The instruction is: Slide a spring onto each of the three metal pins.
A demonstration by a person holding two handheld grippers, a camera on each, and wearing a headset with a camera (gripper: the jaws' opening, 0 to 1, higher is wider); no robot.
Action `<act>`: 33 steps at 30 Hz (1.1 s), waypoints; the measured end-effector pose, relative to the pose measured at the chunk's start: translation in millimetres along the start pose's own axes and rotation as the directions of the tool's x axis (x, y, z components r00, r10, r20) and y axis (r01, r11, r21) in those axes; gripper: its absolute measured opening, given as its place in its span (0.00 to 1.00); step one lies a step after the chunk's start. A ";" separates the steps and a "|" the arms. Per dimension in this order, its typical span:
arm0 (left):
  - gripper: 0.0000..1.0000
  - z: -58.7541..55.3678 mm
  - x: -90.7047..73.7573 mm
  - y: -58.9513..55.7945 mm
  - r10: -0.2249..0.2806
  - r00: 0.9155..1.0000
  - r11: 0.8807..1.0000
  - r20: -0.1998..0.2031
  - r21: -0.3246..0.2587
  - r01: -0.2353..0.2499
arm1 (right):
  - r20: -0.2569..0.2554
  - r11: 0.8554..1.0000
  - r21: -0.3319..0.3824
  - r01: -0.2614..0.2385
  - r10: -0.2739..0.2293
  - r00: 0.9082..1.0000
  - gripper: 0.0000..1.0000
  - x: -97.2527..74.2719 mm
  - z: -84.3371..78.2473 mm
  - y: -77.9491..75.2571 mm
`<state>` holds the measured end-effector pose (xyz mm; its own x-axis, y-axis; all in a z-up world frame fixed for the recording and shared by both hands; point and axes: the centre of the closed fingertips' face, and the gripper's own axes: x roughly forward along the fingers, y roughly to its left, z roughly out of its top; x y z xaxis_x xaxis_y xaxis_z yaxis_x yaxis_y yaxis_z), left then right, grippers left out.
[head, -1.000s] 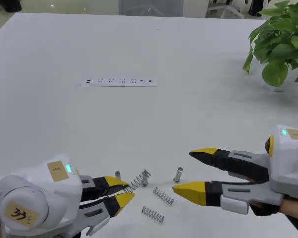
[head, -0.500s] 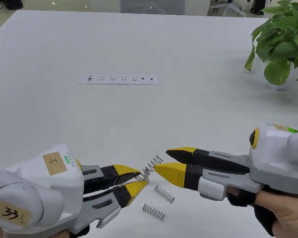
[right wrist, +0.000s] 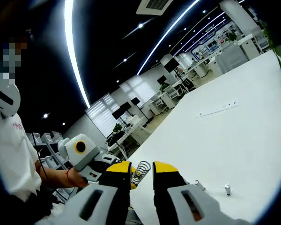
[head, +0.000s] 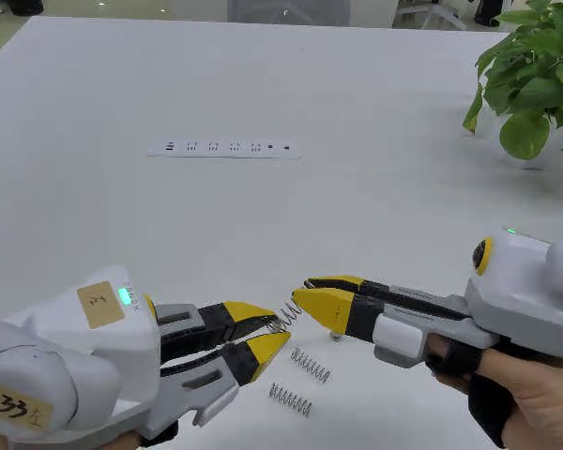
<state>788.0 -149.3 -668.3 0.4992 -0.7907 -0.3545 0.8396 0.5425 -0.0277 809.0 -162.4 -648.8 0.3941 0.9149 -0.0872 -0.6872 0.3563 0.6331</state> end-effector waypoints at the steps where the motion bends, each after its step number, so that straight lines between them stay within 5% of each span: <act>1: 0.10 0.0 0.3 0.0 0.000 1.000 1.000 -0.001 0.000 0.000 | 0.005 1.000 0.009 -0.004 0.004 1.000 0.18 -0.5 1.4 0.5; 20: 0.10 -3.4 3.8 -1.6 -0.017 1.000 1.000 -0.014 0.002 0.017 | -0.026 0.999 -0.042 -0.004 0.003 1.000 0.12 -2.5 0.9 1.6; 33: 0.11 -13.5 5.5 -5.7 -0.041 0.998 0.999 -0.046 -0.017 0.040 | -0.112 0.986 -0.164 -0.009 -0.009 0.994 0.11 -0.2 -7.4 9.1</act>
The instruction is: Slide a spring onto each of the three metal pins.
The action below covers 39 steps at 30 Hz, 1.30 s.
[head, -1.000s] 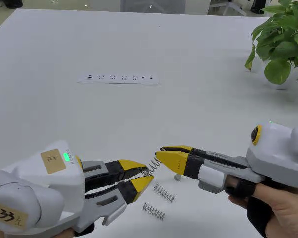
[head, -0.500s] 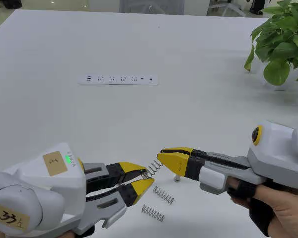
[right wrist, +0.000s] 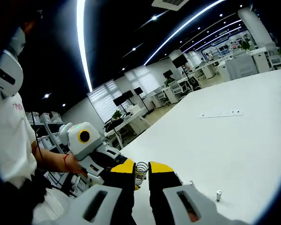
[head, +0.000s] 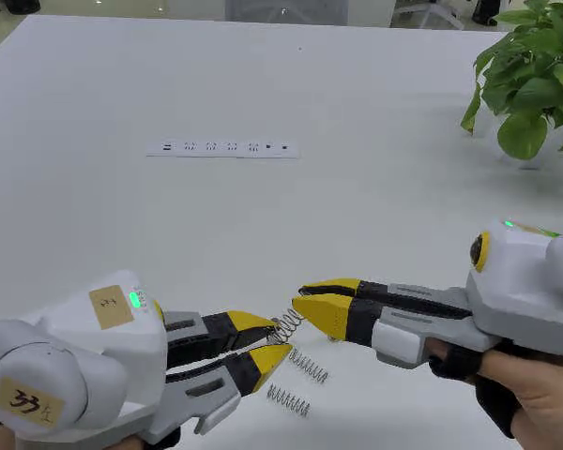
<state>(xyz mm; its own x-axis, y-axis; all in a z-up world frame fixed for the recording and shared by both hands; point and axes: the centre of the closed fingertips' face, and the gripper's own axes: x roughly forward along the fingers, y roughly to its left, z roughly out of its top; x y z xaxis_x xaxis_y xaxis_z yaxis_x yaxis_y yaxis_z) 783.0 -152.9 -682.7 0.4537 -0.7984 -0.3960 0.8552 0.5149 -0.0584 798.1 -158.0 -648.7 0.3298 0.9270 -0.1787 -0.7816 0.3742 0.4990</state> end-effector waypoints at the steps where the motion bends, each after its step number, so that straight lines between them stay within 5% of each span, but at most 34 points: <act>1: 0.11 -0.9 0.3 -0.4 -0.002 1.000 1.000 -0.004 0.000 0.002 | -0.005 1.000 -0.010 0.000 0.000 1.000 0.11 0.4 -0.1 1.1; 15: 0.12 -6.9 1.7 -0.9 -0.010 1.000 1.000 -0.027 0.001 0.010 | -0.117 0.968 -0.253 -0.007 -0.024 0.993 0.11 4.5 -3.7 10.5; 39: 0.10 -9.6 1.8 -4.6 -0.023 0.999 1.000 -0.028 -0.004 0.023 | -0.170 0.930 -0.366 -0.023 -0.042 0.984 0.12 3.5 -8.0 12.9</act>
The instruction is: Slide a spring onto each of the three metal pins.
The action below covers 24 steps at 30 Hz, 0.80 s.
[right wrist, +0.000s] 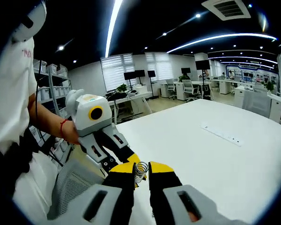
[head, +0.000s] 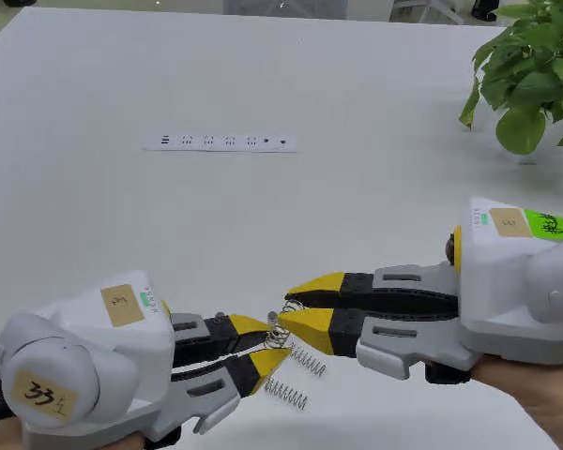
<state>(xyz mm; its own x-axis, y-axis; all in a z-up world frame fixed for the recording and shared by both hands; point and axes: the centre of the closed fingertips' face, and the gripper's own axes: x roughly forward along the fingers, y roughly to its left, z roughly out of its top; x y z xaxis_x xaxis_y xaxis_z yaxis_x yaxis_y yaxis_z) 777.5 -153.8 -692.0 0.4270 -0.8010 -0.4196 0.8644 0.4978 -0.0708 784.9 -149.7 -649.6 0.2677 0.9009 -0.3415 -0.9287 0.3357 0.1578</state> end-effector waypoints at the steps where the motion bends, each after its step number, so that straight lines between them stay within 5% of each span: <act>1: 0.10 -0.1 -0.2 -0.1 0.000 1.000 1.000 0.001 0.000 0.000 | -0.003 1.000 -0.003 -0.001 0.001 1.000 0.12 -0.1 -0.2 -0.1; 18: 0.10 2.2 0.7 -1.0 -0.013 1.000 1.000 0.011 0.004 0.013 | -0.035 1.000 -0.022 -0.019 0.018 0.999 0.19 -1.8 -0.1 -1.0; 24: 0.10 1.5 1.1 -2.6 -0.020 1.000 1.000 0.012 0.013 0.020 | -0.124 0.993 -0.079 -0.086 0.075 0.989 0.23 -4.8 -2.9 2.9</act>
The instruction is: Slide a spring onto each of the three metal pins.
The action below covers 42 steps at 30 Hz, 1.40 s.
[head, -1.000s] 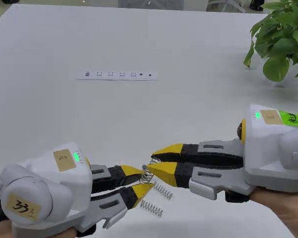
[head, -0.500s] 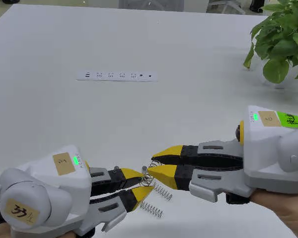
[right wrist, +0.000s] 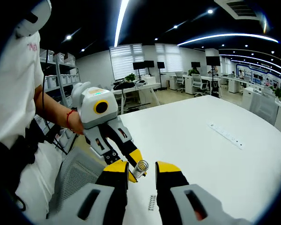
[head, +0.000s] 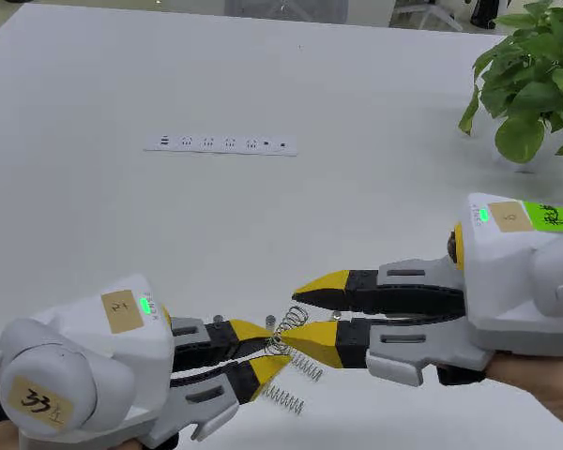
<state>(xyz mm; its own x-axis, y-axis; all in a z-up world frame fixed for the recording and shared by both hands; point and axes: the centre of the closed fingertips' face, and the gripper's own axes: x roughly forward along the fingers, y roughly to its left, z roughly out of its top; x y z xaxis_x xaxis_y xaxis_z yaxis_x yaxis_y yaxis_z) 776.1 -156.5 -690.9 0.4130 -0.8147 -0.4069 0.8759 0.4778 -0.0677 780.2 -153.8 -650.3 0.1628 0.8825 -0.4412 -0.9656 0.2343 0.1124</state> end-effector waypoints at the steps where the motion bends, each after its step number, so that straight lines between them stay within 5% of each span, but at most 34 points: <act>1: 0.10 -0.3 0.0 -0.2 -0.001 1.000 1.000 0.000 0.001 0.001 | -0.018 1.000 -0.015 -0.006 0.006 1.000 0.23 -0.4 -0.9 -0.1; 4: 0.10 -1.6 -0.3 -1.1 -0.003 1.000 1.000 -0.001 0.007 0.003 | -0.060 0.998 -0.042 -0.048 0.045 0.997 0.24 -0.4 -0.1 3.3; 9: 0.10 -4.3 -0.6 -3.1 -0.010 1.000 1.000 -0.002 0.013 0.010 | -0.186 0.985 -0.110 -0.136 0.114 0.976 0.24 1.6 -6.0 10.1; 14: 0.09 -6.7 0.3 -5.3 -0.018 1.000 1.000 0.002 0.014 0.018 | -0.281 0.966 -0.159 -0.206 0.156 0.947 0.24 8.0 -10.4 12.6; 20: 0.09 -9.1 1.6 -8.4 -0.030 1.000 0.999 0.008 0.014 0.030 | -0.397 0.936 -0.213 -0.280 0.179 0.900 0.23 15.9 -19.3 13.7; 32: 0.09 -14.4 0.7 -7.1 -0.029 1.000 1.000 0.013 0.012 0.028 | -0.518 0.887 -0.248 -0.389 0.217 0.827 0.16 25.0 -29.1 20.2; 42: 0.09 -16.1 -1.8 -4.9 -0.022 0.999 1.000 0.026 0.007 0.021 | -0.549 0.874 -0.244 -0.420 0.232 0.803 0.13 26.5 -30.1 20.3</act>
<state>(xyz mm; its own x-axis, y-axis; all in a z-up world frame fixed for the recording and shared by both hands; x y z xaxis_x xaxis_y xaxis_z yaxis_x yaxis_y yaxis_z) 767.0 -152.1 -704.5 0.4006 -0.8332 -0.3812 0.8862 0.4580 -0.0699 758.8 -138.0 -686.5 -0.2049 0.5393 -0.8168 -0.9619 -0.2652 0.0662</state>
